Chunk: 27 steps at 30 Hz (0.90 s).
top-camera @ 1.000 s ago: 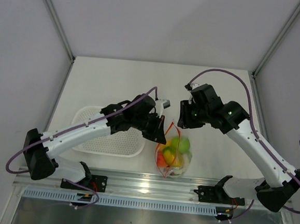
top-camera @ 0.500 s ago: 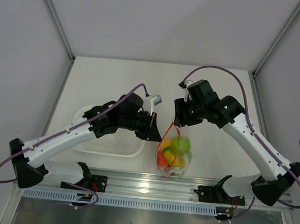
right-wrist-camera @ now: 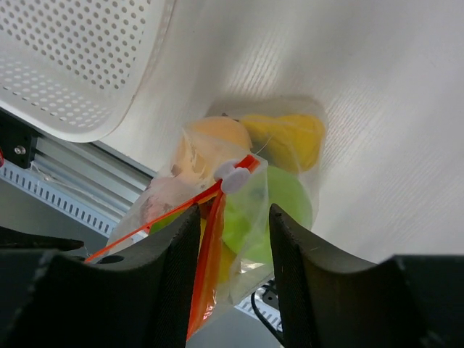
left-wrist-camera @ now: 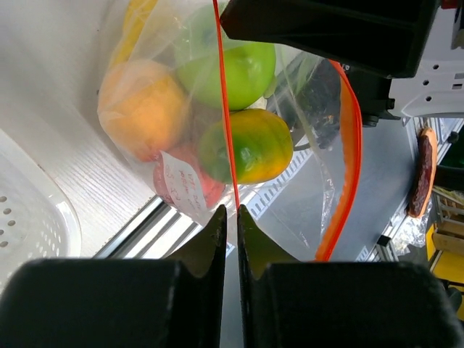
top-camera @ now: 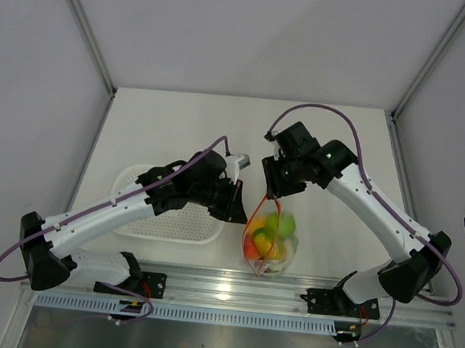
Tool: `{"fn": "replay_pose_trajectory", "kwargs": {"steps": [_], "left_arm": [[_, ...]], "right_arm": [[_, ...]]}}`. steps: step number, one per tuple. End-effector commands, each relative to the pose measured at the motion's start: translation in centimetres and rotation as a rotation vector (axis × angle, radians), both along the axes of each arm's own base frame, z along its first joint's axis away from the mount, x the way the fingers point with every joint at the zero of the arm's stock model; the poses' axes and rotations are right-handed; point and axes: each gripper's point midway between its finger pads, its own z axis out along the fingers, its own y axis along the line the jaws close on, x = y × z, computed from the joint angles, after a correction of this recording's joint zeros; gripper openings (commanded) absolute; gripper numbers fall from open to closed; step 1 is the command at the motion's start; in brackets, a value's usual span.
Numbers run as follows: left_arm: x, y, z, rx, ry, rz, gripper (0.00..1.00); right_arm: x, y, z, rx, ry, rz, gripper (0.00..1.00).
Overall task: Place the food in the zip-top bag and seal the zipper
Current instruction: Zip the zipper food storage bag at the center of the board.
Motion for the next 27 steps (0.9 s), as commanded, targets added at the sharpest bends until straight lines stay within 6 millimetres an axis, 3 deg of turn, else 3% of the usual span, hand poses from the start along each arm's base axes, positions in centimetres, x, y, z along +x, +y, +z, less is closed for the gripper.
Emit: {"fn": "replay_pose_trajectory", "kwargs": {"steps": [1,5,9,12,15,17,23,27], "left_arm": [[-0.1,0.3,0.4,-0.012,-0.030,-0.002,0.11],[-0.1,0.4,0.2,-0.010,-0.033,-0.001,0.12],[0.0,0.3,0.2,-0.008,-0.037,-0.007,0.12],[0.6,0.4,0.1,0.006,-0.069,-0.007,0.22],[1.4,0.4,0.2,0.018,-0.106,-0.017,0.40],[1.7,0.1,0.6,0.004,-0.123,-0.035,0.45],[1.1,-2.1,2.1,-0.072,-0.116,-0.182,0.74],[0.7,-3.2,3.0,-0.133,-0.125,-0.253,0.82]], "right_arm": [[0.2,0.0,0.7,-0.027,-0.018,0.019,0.45],[0.6,-0.2,0.3,-0.059,-0.010,0.012,0.43],[0.8,-0.1,0.0,-0.084,0.006,-0.004,0.33],[1.1,-0.7,-0.3,-0.113,0.001,-0.053,0.20],[0.9,-1.3,-0.1,-0.106,-0.004,-0.101,0.04],[0.7,-1.5,0.0,-0.091,-0.004,-0.125,0.00],[0.6,-3.1,0.2,-0.073,-0.016,-0.227,0.00],[0.7,-4.1,0.9,-0.040,-0.029,-0.326,0.00]]}}
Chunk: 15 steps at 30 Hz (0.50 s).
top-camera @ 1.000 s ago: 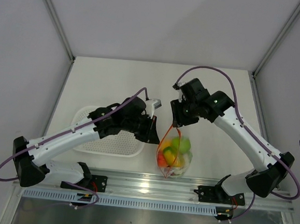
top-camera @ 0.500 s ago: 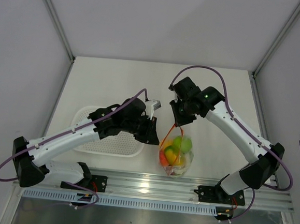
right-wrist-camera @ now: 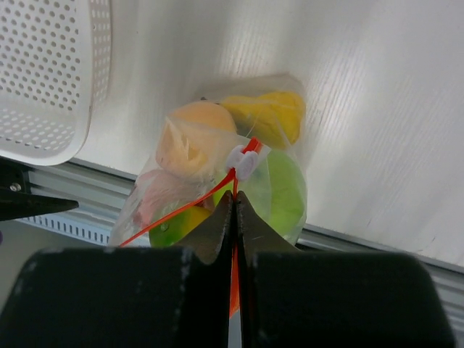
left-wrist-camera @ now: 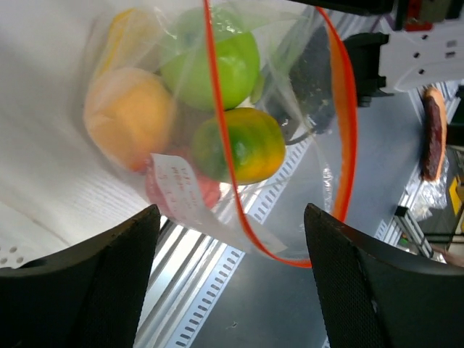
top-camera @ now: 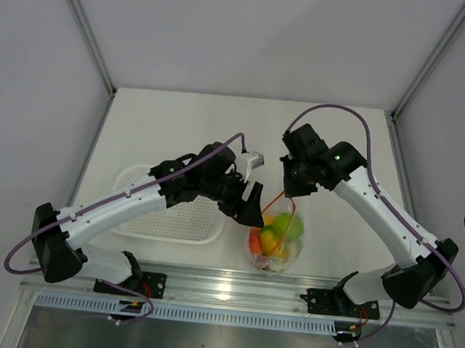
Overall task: Place the food in the zip-top bag and seal the zipper
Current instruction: Zip the zipper food storage bag at the center of the board.
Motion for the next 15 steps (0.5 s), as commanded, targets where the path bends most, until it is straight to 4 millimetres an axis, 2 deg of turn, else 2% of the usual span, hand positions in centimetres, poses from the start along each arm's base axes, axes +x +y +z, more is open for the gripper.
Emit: {"fn": "replay_pose_trajectory", "kwargs": {"steps": [1,7,12,15], "left_arm": [[-0.4,-2.0,3.6,-0.143,-0.064,-0.133,0.83],[-0.6,-4.1,5.5,-0.245,-0.082,-0.224,0.90],[-1.2,-5.5,5.6,-0.248,-0.065,-0.284,0.95],[-0.8,-6.2,5.6,-0.206,-0.092,-0.261,0.96]], "right_arm": [[0.5,-1.4,1.3,0.039,-0.046,-0.136,0.00],[0.3,-2.4,2.6,0.102,-0.071,-0.261,0.00],[-0.2,-2.8,2.5,0.123,-0.060,-0.316,0.00],[-0.5,-3.1,2.4,0.135,-0.058,-0.348,0.00]]}}
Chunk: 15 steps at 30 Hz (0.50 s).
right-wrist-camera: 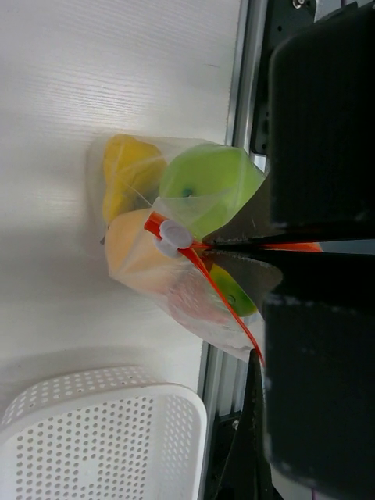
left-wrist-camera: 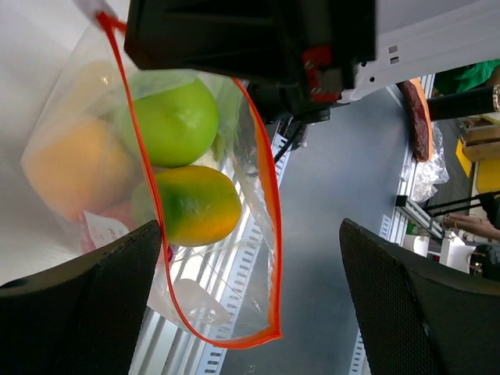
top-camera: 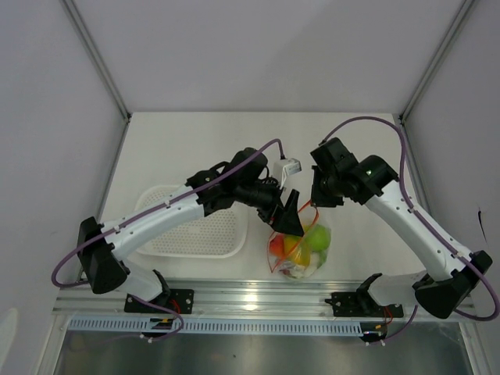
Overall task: Place the food in the zip-top bag and seal the zipper
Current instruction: Zip the zipper food storage bag at the center of the board.
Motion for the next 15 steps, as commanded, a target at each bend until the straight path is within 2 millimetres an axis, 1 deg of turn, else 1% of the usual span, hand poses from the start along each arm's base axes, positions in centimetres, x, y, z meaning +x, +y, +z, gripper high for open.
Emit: {"fn": "replay_pose_trajectory", "kwargs": {"steps": [1,2,8,9,10,11,12,13,14,15], "left_arm": [[0.1,-1.3,2.1,-0.031,-0.083,-0.027,0.96],[0.6,-1.3,1.4,0.009,-0.094,0.010,0.96],[1.8,-1.7,0.0,0.100,-0.152,0.104,0.96],[1.7,-1.6,-0.6,0.130,-0.151,0.111,0.96],[1.8,-1.8,-0.5,0.141,-0.158,0.121,0.95],[1.4,-2.0,-0.7,0.154,-0.162,0.123,0.94],[1.7,-1.9,-1.0,0.174,-0.171,0.161,0.93],[1.6,-1.8,-1.4,0.185,-0.171,0.170,0.93],[1.2,-2.0,-1.1,0.174,-0.182,0.172,0.93],[1.3,-2.1,-1.0,0.166,-0.176,0.197,0.93]], "right_arm": [[0.0,-0.5,0.9,0.045,-0.035,-0.084,0.00],[0.0,-0.4,1.1,0.060,-0.039,-0.090,0.00],[-0.2,-0.4,1.3,0.089,-0.049,-0.105,0.00],[-0.2,-0.5,1.3,0.090,-0.051,-0.110,0.00],[-0.2,-0.5,1.4,0.090,-0.055,-0.115,0.00],[-0.1,-0.5,1.3,0.091,-0.055,-0.118,0.00],[-0.1,-0.5,1.4,0.098,-0.058,-0.126,0.00],[0.0,-0.4,1.4,0.101,-0.059,-0.129,0.00],[0.0,-0.3,1.3,0.104,-0.058,-0.130,0.00],[0.1,-0.3,1.3,0.105,-0.059,-0.130,0.00]]}}
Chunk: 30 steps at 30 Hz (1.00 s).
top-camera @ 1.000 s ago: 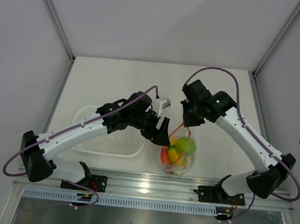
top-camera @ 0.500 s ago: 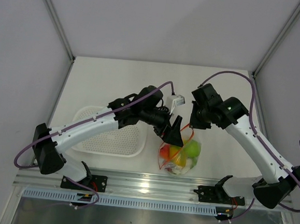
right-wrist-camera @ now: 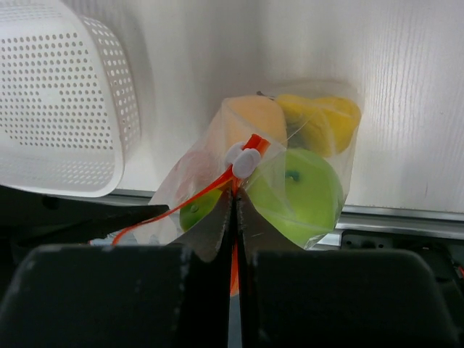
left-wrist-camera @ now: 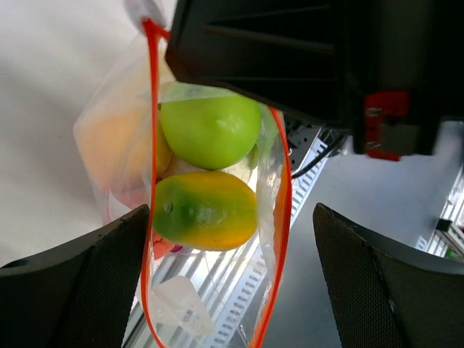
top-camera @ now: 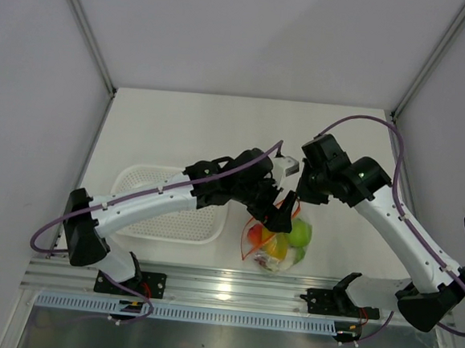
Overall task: Place the food in the zip-top bag and seal the zipper
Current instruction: Zip the zipper food storage bag at the center of the board.
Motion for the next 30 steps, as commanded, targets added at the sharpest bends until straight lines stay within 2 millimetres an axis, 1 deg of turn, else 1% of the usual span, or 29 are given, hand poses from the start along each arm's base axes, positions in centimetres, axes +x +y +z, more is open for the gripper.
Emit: {"fn": "replay_pose_trajectory", "kwargs": {"steps": [1,2,5,7,10,12,13,14,15,16,18,19,22,25,27,28,30], "left_arm": [[0.4,-0.4,1.0,-0.029,-0.056,0.075,0.93],[0.1,-0.4,1.7,-0.054,-0.061,0.074,0.93],[0.2,-0.3,1.5,-0.054,-0.065,0.100,0.94],[0.4,-0.4,0.8,-0.032,-0.061,0.106,0.93],[0.6,-0.4,-0.1,-0.003,-0.055,0.123,0.90],[0.6,-0.3,-0.7,0.014,-0.048,0.135,0.84],[0.7,-0.4,-0.7,0.010,-0.049,0.138,0.82],[0.7,-0.4,-0.8,0.006,-0.049,0.138,0.72],[0.6,-0.4,-1.1,0.009,-0.048,0.136,0.68],[0.8,-0.4,-1.0,0.009,-0.051,0.140,0.56],[0.9,-0.3,-1.5,0.026,-0.054,0.143,0.45],[1.1,-0.3,-1.6,0.032,-0.060,0.150,0.36],[1.1,-0.4,-2.1,0.057,-0.049,0.147,0.30],[0.9,-0.6,-2.5,0.061,-0.032,0.140,0.28],[0.7,-0.7,-2.5,0.054,-0.024,0.133,0.29],[0.7,-0.8,-2.3,0.046,-0.022,0.134,0.36],[0.5,-1.0,-2.0,0.035,-0.015,0.129,0.44]], "right_arm": [[0.8,0.1,1.1,0.044,-0.055,-0.045,0.00],[0.8,0.1,1.0,0.042,-0.052,-0.043,0.00],[0.8,0.2,1.1,0.047,-0.054,-0.043,0.00],[0.7,0.1,1.2,0.052,-0.057,-0.046,0.00],[0.7,0.0,1.3,0.053,-0.063,-0.051,0.00],[0.6,0.0,1.3,0.054,-0.061,-0.054,0.00],[0.6,0.0,1.2,0.055,-0.058,-0.055,0.00],[0.6,0.1,1.3,0.062,-0.059,-0.054,0.00],[0.5,0.1,1.3,0.065,-0.062,-0.052,0.00],[0.5,0.1,1.2,0.066,-0.059,-0.052,0.00],[0.5,0.2,1.3,0.070,-0.060,-0.050,0.00],[0.5,0.2,1.3,0.071,-0.061,-0.048,0.00],[0.5,0.2,1.5,0.077,-0.063,-0.046,0.02],[0.5,0.2,1.5,0.080,-0.063,-0.047,0.03],[0.5,0.1,1.5,0.077,-0.069,-0.049,0.03],[0.6,0.0,1.5,0.076,-0.068,-0.053,0.02],[0.6,-0.1,1.4,0.074,-0.066,-0.058,0.02]]}}
